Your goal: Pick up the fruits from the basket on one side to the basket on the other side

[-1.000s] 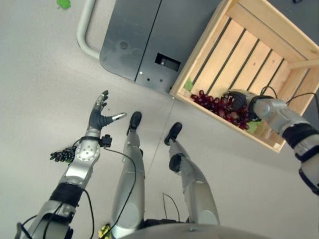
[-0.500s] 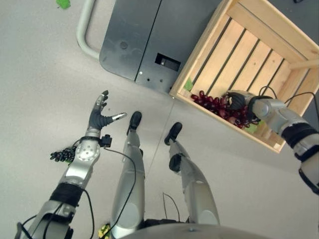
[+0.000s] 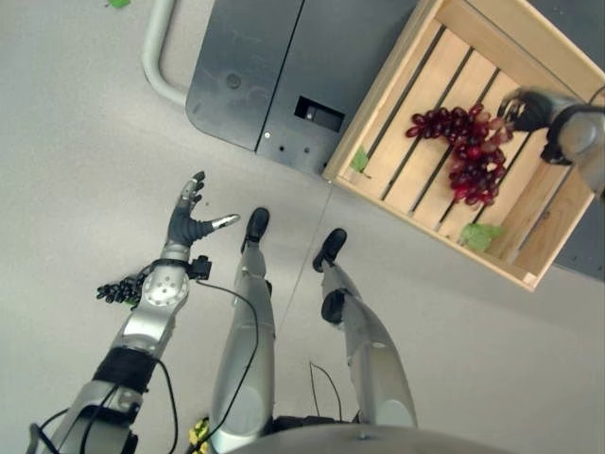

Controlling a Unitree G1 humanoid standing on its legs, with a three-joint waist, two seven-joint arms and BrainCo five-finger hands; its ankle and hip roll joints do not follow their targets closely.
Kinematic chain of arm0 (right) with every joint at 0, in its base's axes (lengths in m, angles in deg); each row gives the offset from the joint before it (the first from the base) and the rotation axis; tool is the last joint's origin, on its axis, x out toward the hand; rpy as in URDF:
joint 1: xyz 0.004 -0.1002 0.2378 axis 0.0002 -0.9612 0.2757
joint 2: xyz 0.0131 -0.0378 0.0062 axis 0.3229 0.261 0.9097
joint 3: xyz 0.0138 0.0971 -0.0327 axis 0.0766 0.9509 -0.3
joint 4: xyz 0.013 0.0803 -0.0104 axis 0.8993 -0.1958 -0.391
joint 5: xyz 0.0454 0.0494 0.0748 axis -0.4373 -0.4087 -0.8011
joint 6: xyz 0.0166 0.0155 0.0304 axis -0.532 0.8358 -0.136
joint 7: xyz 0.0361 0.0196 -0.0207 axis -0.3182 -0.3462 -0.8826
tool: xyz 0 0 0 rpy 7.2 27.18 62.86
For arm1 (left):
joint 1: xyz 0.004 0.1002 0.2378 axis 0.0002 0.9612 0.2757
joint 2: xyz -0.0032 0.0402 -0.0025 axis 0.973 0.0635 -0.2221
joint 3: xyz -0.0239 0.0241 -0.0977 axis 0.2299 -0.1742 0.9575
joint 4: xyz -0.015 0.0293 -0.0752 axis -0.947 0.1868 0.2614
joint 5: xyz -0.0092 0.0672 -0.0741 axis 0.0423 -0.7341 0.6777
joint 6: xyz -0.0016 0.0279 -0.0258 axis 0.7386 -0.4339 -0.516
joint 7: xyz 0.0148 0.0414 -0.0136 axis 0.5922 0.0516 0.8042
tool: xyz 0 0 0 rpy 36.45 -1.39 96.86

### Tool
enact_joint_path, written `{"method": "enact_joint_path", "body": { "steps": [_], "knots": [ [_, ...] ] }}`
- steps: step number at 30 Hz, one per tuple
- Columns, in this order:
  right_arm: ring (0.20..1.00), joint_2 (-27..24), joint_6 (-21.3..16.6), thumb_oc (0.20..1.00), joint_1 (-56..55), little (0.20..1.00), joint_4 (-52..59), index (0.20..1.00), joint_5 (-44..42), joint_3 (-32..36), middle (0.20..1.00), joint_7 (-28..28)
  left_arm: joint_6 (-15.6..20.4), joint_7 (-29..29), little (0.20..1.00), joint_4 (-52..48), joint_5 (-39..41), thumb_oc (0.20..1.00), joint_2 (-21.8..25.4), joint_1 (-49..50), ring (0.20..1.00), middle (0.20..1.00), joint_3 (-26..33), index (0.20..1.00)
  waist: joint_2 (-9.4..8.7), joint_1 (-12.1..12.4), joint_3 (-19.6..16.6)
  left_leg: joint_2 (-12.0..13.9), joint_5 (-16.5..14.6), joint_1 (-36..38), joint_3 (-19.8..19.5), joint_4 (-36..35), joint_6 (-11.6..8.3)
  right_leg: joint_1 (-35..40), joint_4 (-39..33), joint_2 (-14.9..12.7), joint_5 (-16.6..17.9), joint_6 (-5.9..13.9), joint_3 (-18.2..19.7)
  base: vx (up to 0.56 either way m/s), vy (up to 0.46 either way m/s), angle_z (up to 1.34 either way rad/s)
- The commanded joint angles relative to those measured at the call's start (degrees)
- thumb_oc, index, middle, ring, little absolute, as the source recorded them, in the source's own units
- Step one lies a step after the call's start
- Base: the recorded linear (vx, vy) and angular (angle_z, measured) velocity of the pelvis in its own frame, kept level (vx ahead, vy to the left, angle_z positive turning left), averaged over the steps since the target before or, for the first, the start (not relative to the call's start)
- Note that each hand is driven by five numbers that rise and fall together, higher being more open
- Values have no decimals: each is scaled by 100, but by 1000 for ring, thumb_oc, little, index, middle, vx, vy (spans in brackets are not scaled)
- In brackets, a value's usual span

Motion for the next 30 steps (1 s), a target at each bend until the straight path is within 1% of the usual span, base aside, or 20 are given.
{"method": "enact_joint_path", "body": {
  "steps": [1,8,11,12,13,16,18,19,21,22,23,24,25,26,30],
  "knots": [
    [200,-388,33,200,216,200,-110,200,-277,-467,200,89,200,7,1000,-541,75,1000,106,346,1000,1000,201,1000,-23,-183,19,-71,-101,282,275,-51,163,261,656,-223,-813,817,95,0,0,0],
    [200,-341,77,200,-25,200,-90,200,-748,-30,200,83,182,-46,1000,-513,113,1000,112,328,1000,1000,263,1000,-11,-165,19,-73,-138,503,321,-53,172,473,665,-240,-832,819,106,0,0,0],
    [200,-327,85,200,-150,200,-43,200,-1094,218,200,72,162,-55,1000,-454,154,1000,110,298,1000,1000,300,1000,-3,-172,19,-93,-164,617,343,-36,180,582,666,-243,-836,811,131,-10,8,-5],
    [200,-301,77,200,-344,200,68,200,-1412,438,200,19,155,-69,1000,-441,178,1000,89,283,1000,1000,316,1000,9,-172,19,-103,-184,674,362,-18,180,649,652,-254,-841,808,149,-13,8,-6],
    [200,-303,79,200,-359,200,74,200,-1411,451,200,20,155,-69,1000,-442,178,1000,94,283,1000,1000,311,1000,5,-166,19,-103,-184,676,362,-18,180,651,652,-253,-841,808,149,-17,9,-6],
    [200,-113,73,200,-949,200,314,200,-2391,1182,200,-77,149,-101,1000,-403,242,1000,28,253,1000,1000,324,1000,49,-158,19,-114,-203,782,385,-6,183,756,661,-276,-852,807,161,-14,5,-5],
    [200,57,110,200,-1494,200,544,200,-3147,1652,200,-331,156,-168,1000,-388,282,1000,2,256,1000,1000,335,1000,92,-139,19,-118,-206,863,395,-12,180,841,658,-280,-866,799,158,-12,-5,-5],
    [200,154,91,200,-1687,200,590,200,-3431,1839,200,-354,150,-203,1000,-372,310,1000,-20,264,1000,1000,345,1000,127,-139,19,-130,-203,914,400,-23,175,901,647,-288,-872,797,146,-16,-7,-4],
    [200,283,111,200,-2104,200,655,200,-3742,2079,200,-469,152,-269,1000,-336,335,1000,0,275,1000,1000,339,1000,176,-128,19,-136,-185,1010,400,-57,161,1014,624,-298,-870,794,136,0,0,0],
    [200,290,96,200,-2185,200,638,200,-3687,2128,200,-456,145,-286,1000,-303,349,1000,14,283,1000,1000,346,1000,192,-111,19,-143,-182,1052,402,-70,159,1053,611,-305,-865,795,130,0,0,0],
    [583,316,93,583,-2295,583,638,583,-3602,2193,583,-443,128,-304,1000,-290,340,1000,31,287,1000,1000,349,1000,221,-106,19,-147,-173,1087,406,-84,153,1085,607,-305,-862,796,122,0,0,0],
    [1000,324,90,1000,-2399,1000,640,1000,-3458,2239,1000,-407,121,-306,1000,-266,336,1000,48,304,1000,1000,353,1000,243,-100,19,-150,-164,1123,412,-101,149,1134,586,-305,-858,800,114,-45,11,0],
    [1000,317,71,1000,-2416,1000,596,1000,-3138,2227,1000,-309,106,-313,1000,-216,333,1000,60,300,1000,1000,349,1000,303,-97,19,-161,-142,1174,412,-123,144,1187,570,-310,-857,805,102,-32,10,1],
    [1000,317,71,1000,-2417,1000,597,1000,-3137,2228,1000,-309,106,-312,1000,-216,333,1000,61,300,1000,1000,348,1000,303,-97,19,-161,-141,1176,412,-125,144,1188,569,-309,-857,805,102,-37,13,-2],
    [1000,324,75,1000,-2275,1000,478,1000,-2640,2179,1000,-148,91,-246,1000,-146,298,1000,12,247,1000,1000,321,1000,388,-121,19,-173,-95,1197,432,-156,149,1195,545,-316,-839,803,119,-35,16,-5]
  ]
}}
